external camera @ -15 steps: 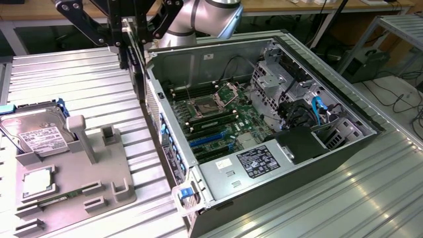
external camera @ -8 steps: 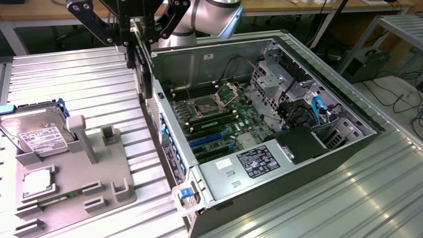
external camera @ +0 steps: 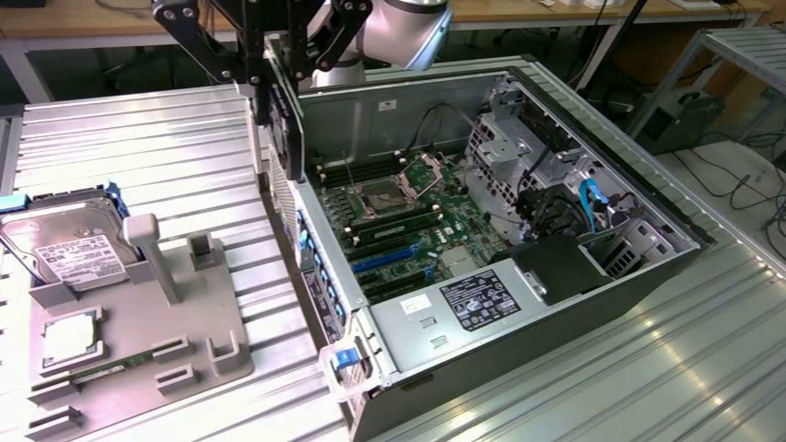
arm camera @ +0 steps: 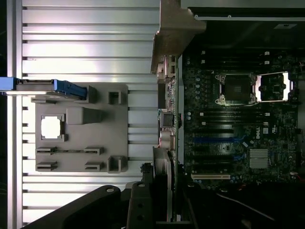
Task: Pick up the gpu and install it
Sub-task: 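Pick up the gpu and move the gpu toward the slot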
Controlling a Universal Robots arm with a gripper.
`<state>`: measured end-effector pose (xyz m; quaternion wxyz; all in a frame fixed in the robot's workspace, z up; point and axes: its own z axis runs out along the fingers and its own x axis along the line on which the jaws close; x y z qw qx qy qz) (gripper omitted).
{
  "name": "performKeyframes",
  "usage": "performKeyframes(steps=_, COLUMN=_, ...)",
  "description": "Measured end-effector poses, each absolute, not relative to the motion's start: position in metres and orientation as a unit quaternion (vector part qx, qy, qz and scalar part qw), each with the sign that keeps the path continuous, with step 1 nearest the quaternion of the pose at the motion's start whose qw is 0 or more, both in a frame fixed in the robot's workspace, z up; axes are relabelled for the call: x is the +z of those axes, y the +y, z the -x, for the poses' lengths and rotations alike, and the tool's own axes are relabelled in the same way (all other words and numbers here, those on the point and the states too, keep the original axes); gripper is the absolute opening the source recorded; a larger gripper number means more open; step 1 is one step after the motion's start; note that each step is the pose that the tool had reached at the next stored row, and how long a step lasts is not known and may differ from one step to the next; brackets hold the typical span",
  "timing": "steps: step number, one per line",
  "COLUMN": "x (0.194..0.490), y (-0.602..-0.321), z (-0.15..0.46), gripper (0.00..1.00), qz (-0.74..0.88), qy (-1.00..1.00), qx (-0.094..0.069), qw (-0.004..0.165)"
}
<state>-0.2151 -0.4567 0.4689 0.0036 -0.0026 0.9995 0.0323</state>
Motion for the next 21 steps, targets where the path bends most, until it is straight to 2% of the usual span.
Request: performKeyframes(steps=21, x=0.467, y=-0.457, z=0.197, gripper=0.27, qz=0.003, qy=0.999, qx=0.032, qw=0.004)
